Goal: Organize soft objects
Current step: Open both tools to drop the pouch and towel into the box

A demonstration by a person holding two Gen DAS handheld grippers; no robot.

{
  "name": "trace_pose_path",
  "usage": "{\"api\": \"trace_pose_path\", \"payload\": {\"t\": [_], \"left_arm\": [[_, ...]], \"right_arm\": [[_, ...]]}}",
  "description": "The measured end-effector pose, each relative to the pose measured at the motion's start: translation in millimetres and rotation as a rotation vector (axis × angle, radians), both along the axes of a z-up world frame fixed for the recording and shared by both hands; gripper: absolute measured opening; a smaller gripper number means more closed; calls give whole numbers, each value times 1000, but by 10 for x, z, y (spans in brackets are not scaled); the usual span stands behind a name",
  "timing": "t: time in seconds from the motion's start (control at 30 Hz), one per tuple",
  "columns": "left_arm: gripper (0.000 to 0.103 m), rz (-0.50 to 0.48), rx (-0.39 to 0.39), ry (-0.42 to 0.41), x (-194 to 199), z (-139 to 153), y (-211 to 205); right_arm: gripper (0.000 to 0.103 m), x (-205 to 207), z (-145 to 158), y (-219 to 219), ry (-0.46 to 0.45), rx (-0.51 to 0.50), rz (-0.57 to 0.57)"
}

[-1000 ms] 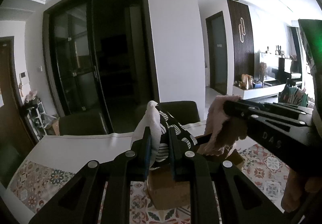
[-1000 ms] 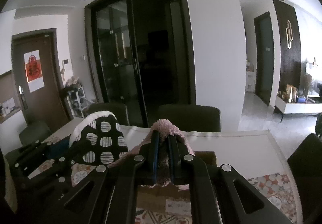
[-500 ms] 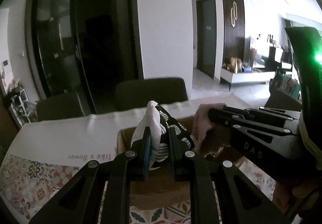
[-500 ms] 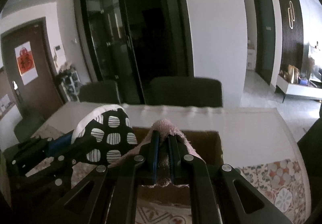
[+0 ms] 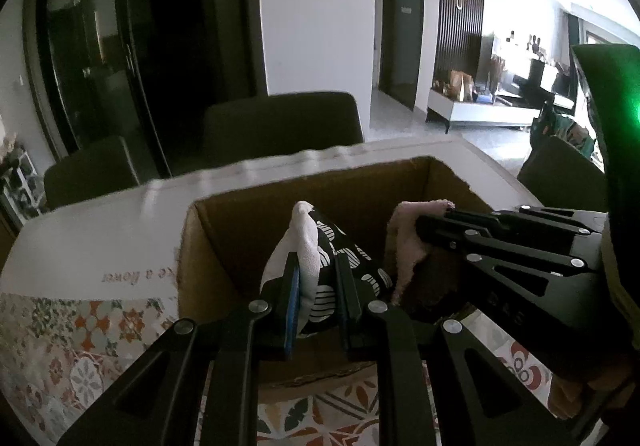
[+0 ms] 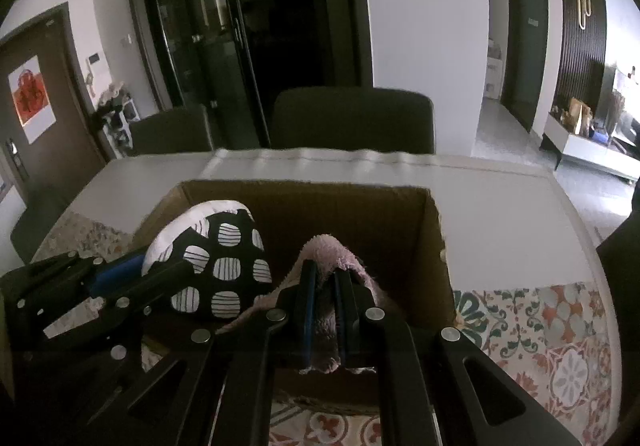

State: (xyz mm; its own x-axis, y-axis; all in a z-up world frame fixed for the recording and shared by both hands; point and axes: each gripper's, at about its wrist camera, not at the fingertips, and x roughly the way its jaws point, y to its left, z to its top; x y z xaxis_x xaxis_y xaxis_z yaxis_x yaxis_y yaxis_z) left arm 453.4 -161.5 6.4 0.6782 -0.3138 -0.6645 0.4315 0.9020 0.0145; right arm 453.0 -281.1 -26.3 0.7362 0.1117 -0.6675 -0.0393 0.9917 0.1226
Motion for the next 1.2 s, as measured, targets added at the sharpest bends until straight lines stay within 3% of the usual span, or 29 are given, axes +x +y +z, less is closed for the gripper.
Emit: {"api": "trace_pose_path", "payload": {"t": [0.17, 0.27, 0.33, 0.5, 0.77, 0.9, 1.07, 1.13, 1.2], "left_arm": [[22, 0, -2, 62, 59, -88, 26], [37, 8, 3, 78, 61, -90, 39], [40, 19, 5, 66, 45, -56, 50], [44, 48, 15, 37, -50, 70, 102], [51, 112, 25, -49, -355, 353, 254], [57, 129, 23, -112, -624, 502, 351], [61, 152, 8, -150, -885, 622, 503], [61, 155, 2, -156, -984, 657, 560], [61, 152, -6, -164, -1091, 687, 620]], "right_arm": [[13, 31, -69, -14, 49, -6, -4], [29, 47, -79, -17, 82, -1, -4], [40, 35, -67, -18, 90, 3, -8], [45, -15, 46, -3, 93, -16, -9], [45, -332, 310, 68, 41, -57, -39], [57, -558, 456, 107, 1, -54, -63], [58, -861, 646, 184, -50, -79, -93], [65, -961, 712, 216, -66, -81, -96], [66, -1082, 766, 270, -88, -85, -102]]}}
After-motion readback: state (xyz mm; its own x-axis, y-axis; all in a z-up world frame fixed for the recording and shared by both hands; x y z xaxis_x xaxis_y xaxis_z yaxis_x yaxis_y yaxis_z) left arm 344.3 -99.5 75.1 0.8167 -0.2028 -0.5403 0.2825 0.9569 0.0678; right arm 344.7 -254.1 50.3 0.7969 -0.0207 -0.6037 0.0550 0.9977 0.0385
